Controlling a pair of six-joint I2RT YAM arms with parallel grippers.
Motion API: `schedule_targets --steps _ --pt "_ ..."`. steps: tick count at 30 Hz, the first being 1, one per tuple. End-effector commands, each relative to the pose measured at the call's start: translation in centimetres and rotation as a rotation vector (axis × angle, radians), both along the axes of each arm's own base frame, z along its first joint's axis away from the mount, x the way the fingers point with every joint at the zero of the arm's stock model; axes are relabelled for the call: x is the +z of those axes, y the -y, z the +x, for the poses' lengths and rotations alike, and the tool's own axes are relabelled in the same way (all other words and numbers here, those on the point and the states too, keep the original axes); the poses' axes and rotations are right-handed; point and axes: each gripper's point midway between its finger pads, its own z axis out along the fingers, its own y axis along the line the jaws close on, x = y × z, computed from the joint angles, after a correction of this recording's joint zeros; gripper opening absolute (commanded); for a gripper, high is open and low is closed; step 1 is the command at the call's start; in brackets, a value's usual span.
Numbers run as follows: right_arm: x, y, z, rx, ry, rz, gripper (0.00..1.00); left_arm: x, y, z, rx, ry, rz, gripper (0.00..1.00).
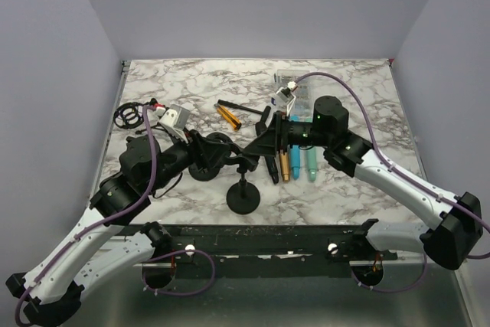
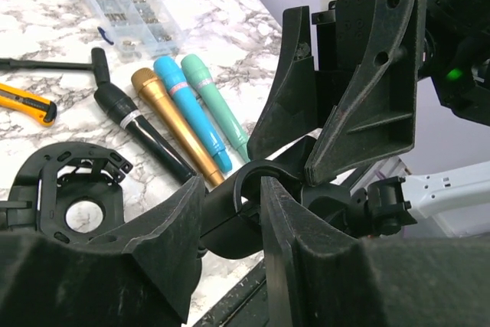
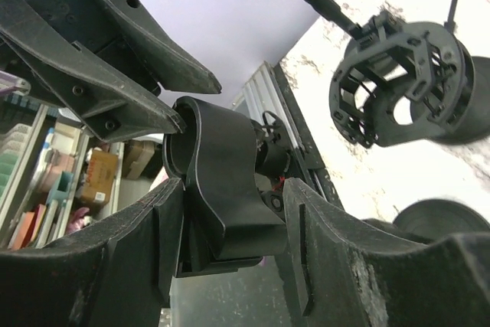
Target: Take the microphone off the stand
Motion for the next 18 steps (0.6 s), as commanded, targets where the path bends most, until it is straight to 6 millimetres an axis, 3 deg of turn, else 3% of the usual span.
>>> schedule_targets --steps 1,10,15,18 --pt "-7.3 1.3 -0.1 -0.053 -0.093 -0.190 0.59 -7.2 0.0 -1.3 -0.047 -0.175 0.138 0.34" --pt "-11.1 1.7 -0.5 -0.057 -0.155 -0.245 0.62 -10.0 -0.3 -1.7 -0.031 -0.239 0.130 0.33" --pt "-9.7 1.6 0.0 -0.067 -0.121 -0.237 0.71 -9.1 -0.5 -1.3 -0.006 -0.220 0.125 0.38" --pt "-7.5 1.7 0.5 -0.090 -0.062 -0.225 0.81 -7.0 -0.8 -1.0 0.013 -0.178 0.108 0.47"
